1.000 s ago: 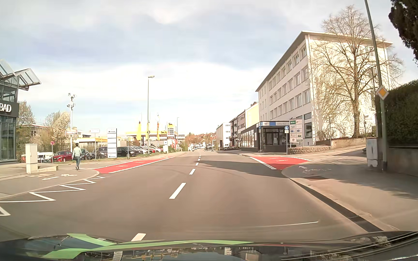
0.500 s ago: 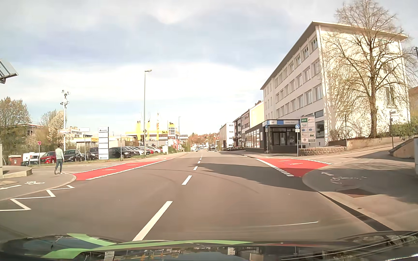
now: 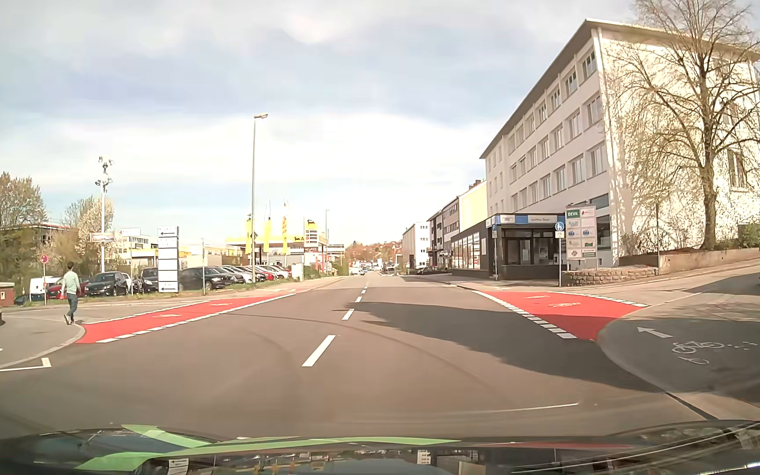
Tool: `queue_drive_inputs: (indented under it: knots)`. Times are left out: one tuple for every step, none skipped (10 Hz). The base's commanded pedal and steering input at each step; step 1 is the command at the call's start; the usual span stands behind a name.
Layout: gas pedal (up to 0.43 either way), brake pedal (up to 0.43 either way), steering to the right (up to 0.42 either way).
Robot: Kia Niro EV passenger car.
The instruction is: Follow the waypoints while adhering to traffic rules and regulations
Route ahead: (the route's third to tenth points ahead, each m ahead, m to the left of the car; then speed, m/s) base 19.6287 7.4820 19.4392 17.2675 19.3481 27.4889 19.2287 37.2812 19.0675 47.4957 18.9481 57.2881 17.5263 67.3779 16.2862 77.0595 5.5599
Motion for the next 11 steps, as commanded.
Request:
queue_drive_inputs:
  knots:
    - [0.000, 0.183, -0.009]
    - [0.000, 0.183, -0.008]
    - [0.000, 0.183, -0.008]
    - [0.000, 0.183, -0.008]
    - [0.000, 0.183, -0.008]
    - [0.000, 0.189, -0.008]
    - [0.000, 0.189, -0.008]
    - [0.000, 0.189, -0.007]
    - [0.000, 0.189, -0.007]
    - [0.000, 0.183, -0.007]
    - [0.000, 0.183, -0.007]
